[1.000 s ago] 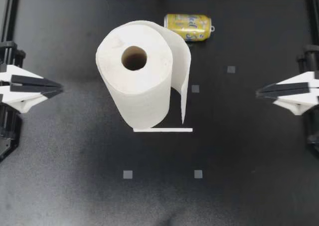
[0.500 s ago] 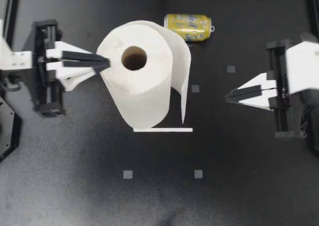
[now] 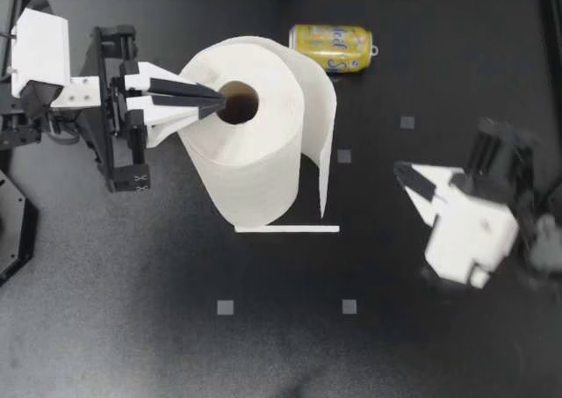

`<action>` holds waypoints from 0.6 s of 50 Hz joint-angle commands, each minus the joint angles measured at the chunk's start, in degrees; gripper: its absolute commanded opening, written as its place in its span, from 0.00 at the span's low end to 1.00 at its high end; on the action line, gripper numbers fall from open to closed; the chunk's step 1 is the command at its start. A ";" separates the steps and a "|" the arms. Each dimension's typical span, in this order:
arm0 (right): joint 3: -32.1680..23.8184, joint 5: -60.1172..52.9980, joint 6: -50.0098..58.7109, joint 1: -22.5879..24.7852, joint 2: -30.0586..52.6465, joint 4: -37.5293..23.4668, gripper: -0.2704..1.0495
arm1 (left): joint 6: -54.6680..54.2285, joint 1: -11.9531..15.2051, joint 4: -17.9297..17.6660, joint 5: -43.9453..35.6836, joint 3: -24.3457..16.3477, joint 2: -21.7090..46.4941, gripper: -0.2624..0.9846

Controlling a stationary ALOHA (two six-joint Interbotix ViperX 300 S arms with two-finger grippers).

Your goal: Pick up a piece of paper towel and place it on the spilled liquid.

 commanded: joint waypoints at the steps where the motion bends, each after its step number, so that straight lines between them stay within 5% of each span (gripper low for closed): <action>1: -1.32 2.99 7.38 2.99 1.85 -4.22 0.20 | 0.09 0.35 0.09 0.62 -1.67 -0.18 0.31; 20: -3.52 6.33 46.23 3.43 18.90 -15.82 0.22 | 0.18 1.14 0.09 3.08 -1.58 0.18 0.31; 30: -4.22 7.82 55.02 1.67 21.80 -16.96 0.44 | 0.18 1.32 0.09 3.43 -1.23 0.26 0.31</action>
